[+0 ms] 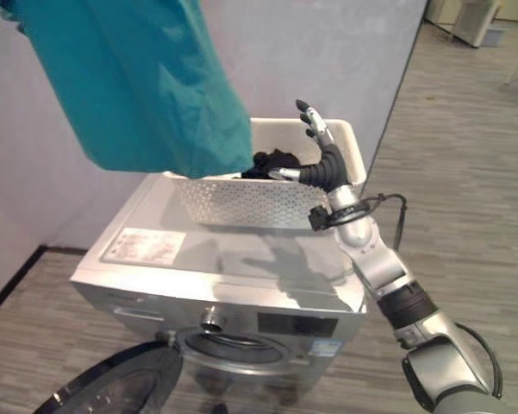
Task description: Grab the laundry basket,head to the washer,open it,put in the laundry and shut it.
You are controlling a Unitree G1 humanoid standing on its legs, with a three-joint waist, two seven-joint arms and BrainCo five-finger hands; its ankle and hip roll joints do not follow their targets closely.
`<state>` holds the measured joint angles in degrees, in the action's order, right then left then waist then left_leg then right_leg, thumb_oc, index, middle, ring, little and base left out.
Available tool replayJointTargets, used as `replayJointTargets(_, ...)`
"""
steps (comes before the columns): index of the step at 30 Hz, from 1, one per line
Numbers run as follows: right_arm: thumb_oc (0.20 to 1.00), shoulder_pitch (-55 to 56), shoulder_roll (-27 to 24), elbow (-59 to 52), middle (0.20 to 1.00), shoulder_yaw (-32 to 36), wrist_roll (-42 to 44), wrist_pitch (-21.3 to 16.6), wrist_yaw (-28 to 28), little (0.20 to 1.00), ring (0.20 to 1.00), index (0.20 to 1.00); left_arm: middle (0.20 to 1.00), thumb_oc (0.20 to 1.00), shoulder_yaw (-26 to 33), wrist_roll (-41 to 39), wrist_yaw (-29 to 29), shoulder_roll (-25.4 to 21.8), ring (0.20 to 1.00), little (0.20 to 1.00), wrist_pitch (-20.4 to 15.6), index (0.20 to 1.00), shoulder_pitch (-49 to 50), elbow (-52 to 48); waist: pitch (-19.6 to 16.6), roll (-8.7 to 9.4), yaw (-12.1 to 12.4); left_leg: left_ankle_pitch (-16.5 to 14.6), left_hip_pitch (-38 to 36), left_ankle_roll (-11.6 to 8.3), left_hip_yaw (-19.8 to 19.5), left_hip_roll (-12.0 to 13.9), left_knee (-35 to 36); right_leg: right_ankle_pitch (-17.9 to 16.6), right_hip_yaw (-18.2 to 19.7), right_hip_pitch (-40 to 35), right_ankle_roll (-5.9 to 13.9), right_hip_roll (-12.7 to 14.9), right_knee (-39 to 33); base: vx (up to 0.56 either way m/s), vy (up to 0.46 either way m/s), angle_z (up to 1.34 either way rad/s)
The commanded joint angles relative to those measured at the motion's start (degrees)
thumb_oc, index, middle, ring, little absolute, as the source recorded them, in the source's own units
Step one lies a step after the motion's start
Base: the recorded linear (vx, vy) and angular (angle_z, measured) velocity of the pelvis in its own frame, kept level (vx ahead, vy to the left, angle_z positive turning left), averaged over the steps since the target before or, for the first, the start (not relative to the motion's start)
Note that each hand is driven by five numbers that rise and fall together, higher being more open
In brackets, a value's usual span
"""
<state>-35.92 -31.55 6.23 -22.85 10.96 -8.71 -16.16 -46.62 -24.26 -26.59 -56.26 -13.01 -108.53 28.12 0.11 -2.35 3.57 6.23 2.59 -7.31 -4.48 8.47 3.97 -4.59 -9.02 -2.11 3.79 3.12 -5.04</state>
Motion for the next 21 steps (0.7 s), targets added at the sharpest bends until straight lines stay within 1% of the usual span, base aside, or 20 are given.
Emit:
replayJointTargets(1, 1.000, -1.89, -0.84, 1.14, 1.000, 4.08, -0.44, -2.30, -2.39, 1.000, 1.000, 1.000, 0.200, 0.200, 0.95, -0.23, -3.74, -0.69, 0.200, 0.200, -2.10, 0.200, -2.75, 6.42, 0.27, 0.39, 2.16, -2.30, -1.16, -0.09, -3.50, 3.99, 0.49, 6.89, 0.05, 0.21, 3.17, 3.09, 0.04, -0.19, -0.095, 0.21)
replayJointTargets(3, 1.000, -2.23, -0.36, 3.33, 1.000, 4.49, -0.49, -2.21, -3.01, 1.000, 1.000, 1.000, 0.200, 0.200, 3.46, -0.02, -5.03, -3.27, 0.200, 0.200, -3.87, 0.200, 0.87, 0.72, 1.08, 1.28, 3.07, -0.11, 0.93, -0.64, -4.53, 4.71, 0.85, 7.32, -0.62, 1.08, 2.88, 2.04, 0.04, -0.25, -0.091, 0.16)
replayJointTargets(4, 1.000, -2.58, -0.52, 3.80, 1.000, 4.68, -0.57, -2.15, -3.46, 1.000, 1.000, 1.000, 0.200, 0.200, 5.72, 0.26, -6.00, -3.29, 0.200, 0.200, -4.68, 0.200, 3.32, -1.92, 1.91, 1.92, 2.71, 0.15, 2.19, -0.66, -4.05, 4.71, 0.20, 7.14, -0.96, 1.52, 2.62, 2.17, 0.04, -0.28, -0.051, 0.05)
replayJointTargets(5, 1.000, -2.65, -0.73, 4.41, 1.000, 5.02, -0.68, -1.99, -3.94, 1.000, 1.000, 1.000, 0.200, 0.200, 8.24, 1.08, -6.50, -3.18, 0.200, 0.200, -5.09, 0.200, 6.03, -4.72, 2.73, 2.78, 2.04, -0.48, 2.75, -0.47, -2.93, 4.68, -2.09, 6.65, -1.47, 2.36, 2.26, 2.54, 0.04, -0.22, -0.028, 0.16)
replayJointTargets(6, 1.000, -2.63, -0.87, 4.48, 1.000, 4.88, -0.71, -2.02, -3.96, 1.000, 1.000, 1.000, 0.200, 0.200, 9.11, 1.43, -6.65, -3.29, 0.200, 0.200, -4.87, 0.200, 7.02, -5.44, 2.67, 2.66, 2.05, -0.89, 3.09, -0.41, -2.98, 4.49, -2.84, 6.68, -1.47, 2.35, 2.29, 2.68, 0.04, -0.21, -0.014, 0.27)
replayJointTargets(7, 1.000, -2.33, -1.15, 4.71, 1.000, 5.36, -0.82, -2.00, -4.16, 1.000, 1.000, 1.000, 0.200, 0.200, 12.38, 2.67, -6.63, -3.14, 0.200, 0.200, -5.14, 0.200, 10.89, -8.82, 3.32, 3.78, 1.28, -3.96, 2.84, 0.17, -1.39, 4.57, -6.68, 6.14, -1.79, 2.99, 2.06, 3.30, 0.04, -0.15, -0.004, 0.26)
replayJointTargets(8, 1.000, -1.79, -1.11, 4.68, 1.000, 6.18, -0.96, -1.91, -4.31, 1.000, 1.000, 1.000, 0.200, 0.200, 14.93, 3.67, -6.96, -3.15, 0.200, 0.200, -5.47, 0.200, 13.88, -11.27, 3.72, 4.71, 0.69, -5.89, 1.72, 0.46, -0.25, 5.18, -9.30, 5.98, -2.14, 3.36, 1.89, 3.55, 0.04, -0.26, 0.045, 0.14)
replayJointTargets(9, 1.000, 0.16, -1.45, 3.85, 1.000, 7.71, -1.41, -1.83, -4.13, 1.000, 1.000, 1.000, 0.200, 0.200, 20.66, 5.74, -6.88, -2.44, 0.200, 0.200, -5.46, 0.200, 21.34, -16.15, 3.87, 5.43, -0.63, -6.89, -0.97, 1.09, 1.86, 7.00, -15.56, 5.31, -2.91, 4.15, 1.50, 3.93, 0.04, -0.18, 0.055, 0.05)
replayJointTargets(10, 1.000, 0.36, -1.62, 3.72, 1.000, 7.64, -1.45, -1.79, -4.11, 1.000, 1.000, 1.000, 0.200, 0.200, 21.37, 5.94, -6.89, -2.40, 0.200, 0.200, -5.31, 0.200, 22.17, -16.66, 3.84, 5.28, -0.61, -6.74, -0.80, 1.11, 1.83, 6.90, -15.78, 5.07, -2.91, 4.21, 1.45, 4.01, 0.04, -0.20, 0.123, 0.30)
replayJointTargets(11, 1.000, 2.56, -1.31, 3.04, 1.000, 9.56, -2.03, -1.69, -3.72, 1.000, 1.000, 1.000, 0.200, 0.200, 25.45, 7.05, -6.75, -1.56, 0.200, 0.200, -5.42, 0.200, 27.46, -19.97, 3.29, 5.57, -1.70, -7.01, -4.67, 1.39, 2.10, 8.70, -19.79, 4.77, -3.70, 5.16, 1.33, 3.95, 0.04, -0.09, 0.108, 0.22)
replayJointTargets(14, 1.000, 5.42, -0.59, 2.18, 1.000, 10.94, -2.21, -1.54, -2.77, 1.000, 1.000, 1.000, 0.200, 0.200, 30.24, 8.32, -6.74, -0.69, 0.200, 0.200, -5.38, 0.200, 34.65, -23.33, 1.66, 4.63, -2.76, -6.05, -9.72, 0.87, -0.94, 8.62, -21.48, 3.63, -3.78, 6.10, 1.63, 3.60, 0.04, -0.08, 0.170, 0.03)
replayJointTargets(15, 1.000, 6.20, -0.14, 2.15, 1.000, 11.45, -2.14, -1.52, -2.59, 1.000, 1.000, 1.000, 0.200, 0.200, 31.63, 8.68, -6.85, -0.01, 0.200, 0.200, -5.45, 0.200, 36.57, -24.48, 1.25, 4.55, -3.21, -5.58, -10.92, 0.73, -2.47, 8.02, -20.57, 2.79, -3.68, 6.90, 1.86, 3.86, 0.04, -0.14, 0.215, 0.04)
replayJointTargets(16, 1.000, 7.20, 0.20, 2.26, 1.000, 11.94, -1.94, -1.54, -2.44, 1.000, 1.000, 1.000, 0.200, 0.200, 33.15, 9.06, -7.05, 0.59, 0.200, 0.200, -5.50, 0.200, 38.58, -25.46, 0.74, 4.06, -3.82, -6.14, -12.71, 0.52, -3.28, 7.67, -18.47, 2.12, -3.79, 7.73, 2.14, 3.92, 0.04, -0.15, 0.218, 0.15)
replayJointTargets(17, 1.000, 8.23, 0.31, 2.03, 1.000, 12.58, -2.04, -1.32, -2.23, 1.000, 1.000, 1.000, 0.200, 0.200, 35.02, 10.14, -7.25, 1.23, 0.200, 0.200, -4.99, 0.200, 41.12, -27.20, 0.39, 3.44, -4.22, -6.98, -13.68, 0.73, -3.93, 7.17, -15.98, 1.55, -3.71, 8.08, 2.32, 3.83, 0.04, -0.16, 0.215, 0.29)
replayJointTargets(18, 1.000, 8.59, 0.22, 2.18, 1.000, 12.71, -2.16, -1.48, -2.16, 1.000, 1.000, 1.000, 0.200, 0.200, 35.72, 10.48, -7.09, 2.01, 0.200, 0.200, -5.01, 0.200, 42.14, -27.73, -0.02, 2.99, -4.72, -9.00, -14.66, 0.67, -3.89, 6.78, -13.52, 1.08, -3.89, 8.79, 2.58, 4.01, 0.04, -0.15, 0.224, 0.45)
replayJointTargets(20, 1.000, 9.73, 0.74, 2.34, 1.000, 13.47, -2.59, -1.60, -2.29, 1.000, 1.000, 1.000, 0.200, 0.200, 37.31, 11.10, -6.98, 3.93, 0.200, 0.200, -5.20, 0.200, 44.50, -28.51, -0.67, 2.02, -5.44, -12.45, -16.55, 0.91, -2.91, 6.53, -8.60, -0.22, -3.71, 10.05, 3.31, 4.70, 0.04, -0.19, 0.260, 0.43)
replayJointTargets(21, 1.000, 10.04, 0.73, 2.52, 1.000, 13.64, -2.97, -1.46, -2.45, 1.000, 1.000, 1.000, 0.200, 0.200, 37.06, 11.09, -7.00, 4.59, 0.200, 0.200, -5.14, 0.200, 44.56, -28.16, -0.86, 1.52, -5.58, -13.47, -17.17, 1.07, -2.53, 6.20, -7.01, -1.11, -3.60, 10.74, 3.79, 5.29, 0.04, -0.21, 0.247, 0.32)
